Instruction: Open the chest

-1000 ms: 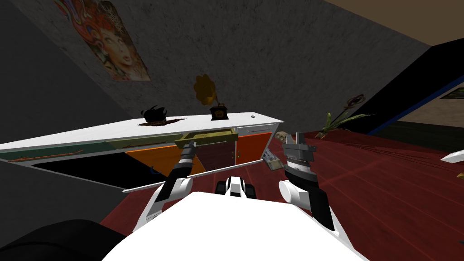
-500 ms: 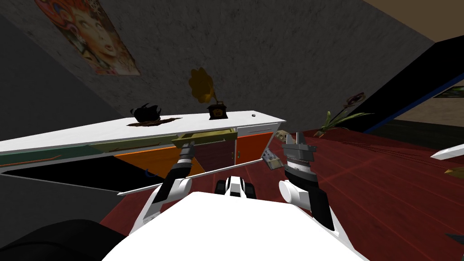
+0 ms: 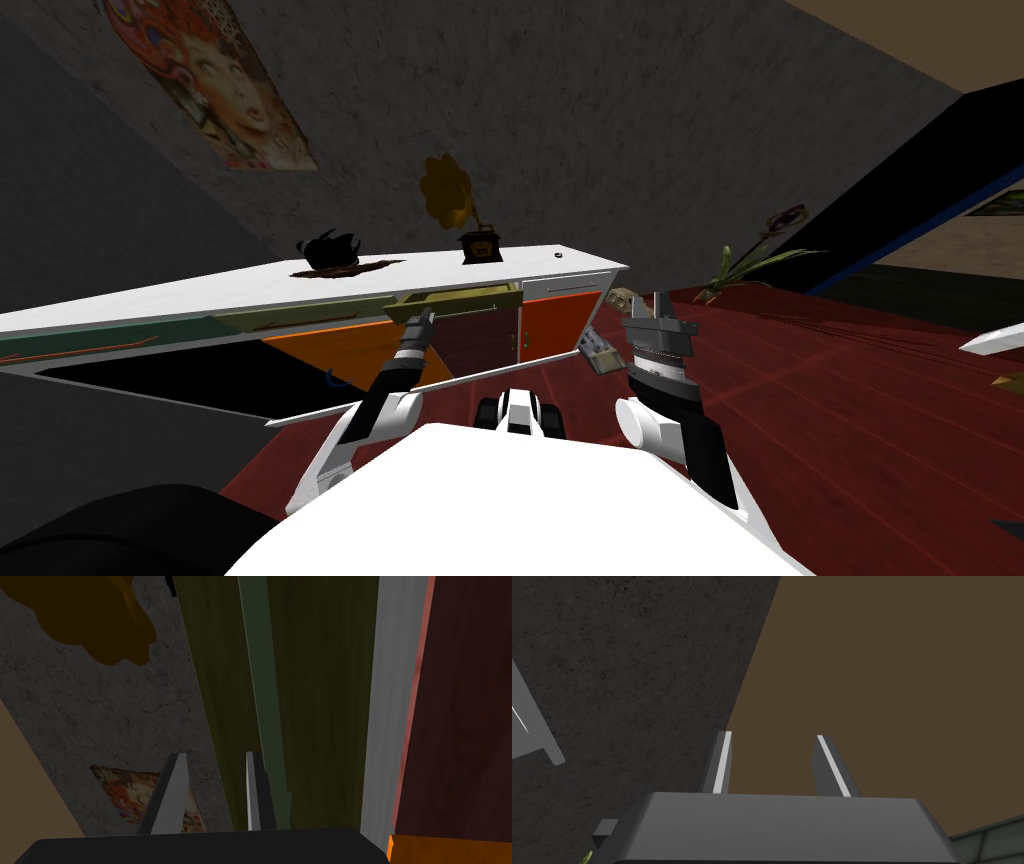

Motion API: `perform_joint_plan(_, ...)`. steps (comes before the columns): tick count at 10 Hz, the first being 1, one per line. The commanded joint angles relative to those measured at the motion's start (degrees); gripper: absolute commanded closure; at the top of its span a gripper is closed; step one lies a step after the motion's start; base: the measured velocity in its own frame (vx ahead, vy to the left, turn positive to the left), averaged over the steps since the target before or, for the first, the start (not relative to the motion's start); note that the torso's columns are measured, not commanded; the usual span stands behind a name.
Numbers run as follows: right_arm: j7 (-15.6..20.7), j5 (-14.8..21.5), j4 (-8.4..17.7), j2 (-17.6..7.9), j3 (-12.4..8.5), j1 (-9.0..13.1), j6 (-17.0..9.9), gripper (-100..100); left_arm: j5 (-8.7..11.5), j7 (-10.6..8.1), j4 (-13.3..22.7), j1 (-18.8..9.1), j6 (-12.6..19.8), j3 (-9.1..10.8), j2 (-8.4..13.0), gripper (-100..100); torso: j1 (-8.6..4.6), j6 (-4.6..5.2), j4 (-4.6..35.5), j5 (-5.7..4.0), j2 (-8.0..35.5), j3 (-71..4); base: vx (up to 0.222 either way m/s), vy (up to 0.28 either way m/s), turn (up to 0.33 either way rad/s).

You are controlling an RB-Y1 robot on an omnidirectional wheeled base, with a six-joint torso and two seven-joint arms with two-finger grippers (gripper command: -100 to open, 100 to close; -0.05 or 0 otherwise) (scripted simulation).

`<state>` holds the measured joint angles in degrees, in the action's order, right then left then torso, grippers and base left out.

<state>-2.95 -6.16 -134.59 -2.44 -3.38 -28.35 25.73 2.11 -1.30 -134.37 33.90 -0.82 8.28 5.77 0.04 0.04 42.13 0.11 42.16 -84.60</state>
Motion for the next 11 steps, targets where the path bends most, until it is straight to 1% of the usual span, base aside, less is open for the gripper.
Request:
perform_joint_plan(1, 0.00, 0.00, 0.00, 0.00, 0.00, 0.00, 0.00, 0, 0.05, -0.04, 1.40, -0.42, -0.36, -0.42, 1.63, -100, 0.11, 0.07, -0.27, 0.23, -0.24, -0.07, -0.041, -0.034, 0.017)
perform_joint_plan(2, 0.00, 0.00, 0.00, 0.00, 0.00, 0.01, 0.00, 0, 0.06, -0.05, 1.74, -0.55, -0.50, -0.51, 1.28, -100, 0.06, 0.21, -0.45, 0.34, -0.41, -0.15, -0.053, -0.035, 0.005)
perform_joint_plan(4, 0.00, 0.00, 0.00, 0.00, 0.00, 0.01, 0.00, 0, 0.09, -0.10, 2.73, -0.94, -0.94, -0.78, 2.10, -100, -0.05, 0.33, -0.55, 0.33, -0.66, -0.30, -0.058, -0.047, 0.000)
perform_joint_plan(6, 0.00, 0.00, 0.00, 0.00, 0.00, 0.00, 0.00, 0, 0.11, -0.12, 3.41, -1.19, -1.19, -0.94, 2.02, -100, -0.27, 0.52, -0.63, 0.30, -0.87, -0.41, -0.019, -0.028, 0.013)
perform_joint_plan(7, 0.00, 0.00, 0.00, 0.00, 0.00, 0.00, 0.00, 0, 0.13, -0.14, 4.03, -1.42, -1.41, -1.09, 0.18, -100, -0.33, 0.61, -0.64, 0.27, -0.94, -0.46, -0.024, -0.009, 0.004)
perform_joint_plan(8, 0.00, 0.00, 0.00, 0.00, 0.00, 0.00, 0.00, 0, 0.13, -0.14, 4.03, -1.42, -1.41, -1.09, 0.18, -100, -0.40, 0.59, -0.62, 0.25, -0.85, -0.42, -0.025, -0.011, 0.002)
perform_joint_plan(9, 0.00, 0.00, 0.00, 0.00, 0.00, 0.00, 0.00, 0, 0.14, -0.15, 4.30, -1.51, -1.50, -1.15, -1.61, -100, -0.43, 0.63, -0.62, 0.26, -0.83, -0.39, -0.019, -0.013, -0.020)
perform_joint_plan(11, 0.00, 0.00, 0.00, 0.00, 0.00, 0.00, 0.00, 0, 0.14, -0.15, 4.48, -1.57, -1.55, -1.19, -3.65, -100, -0.51, 0.62, -0.56, 0.19, -0.81, -0.39, -0.007, -0.012, 0.003)
